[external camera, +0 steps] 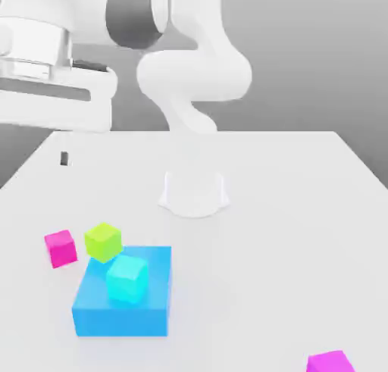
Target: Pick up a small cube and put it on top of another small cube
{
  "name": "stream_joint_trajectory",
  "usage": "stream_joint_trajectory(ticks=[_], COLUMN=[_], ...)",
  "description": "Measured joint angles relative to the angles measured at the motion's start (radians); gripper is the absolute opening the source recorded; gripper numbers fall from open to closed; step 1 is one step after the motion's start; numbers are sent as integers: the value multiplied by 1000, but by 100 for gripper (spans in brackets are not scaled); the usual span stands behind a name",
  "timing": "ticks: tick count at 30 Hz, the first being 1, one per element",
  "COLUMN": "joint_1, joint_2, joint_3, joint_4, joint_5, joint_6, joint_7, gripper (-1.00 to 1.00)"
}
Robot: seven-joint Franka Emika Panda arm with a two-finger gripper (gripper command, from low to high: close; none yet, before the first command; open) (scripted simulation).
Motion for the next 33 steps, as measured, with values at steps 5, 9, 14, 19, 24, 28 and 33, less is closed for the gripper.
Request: stream_joint_trajectory(ticks=[5, 9, 14, 19, 24, 28, 33], joint_1=[-12, -16, -114, -417, -472, -451, -313], joint_2=[118, 224, 395, 579, 611, 596, 419], joint_3=[-138, -239, -178, 209, 274, 249, 22], joint_4=[-82, -150, -200, -153, -143, -148, -200], joint_5=[6, 62, 349, 706, 755, 734, 363], joint_6=[85, 156, 253, 374, 396, 384, 272], joint_7=[-222, -436, -801, -1077, -1116, -1098, -823], gripper=[0, 0, 0, 0, -100, -100, -100])
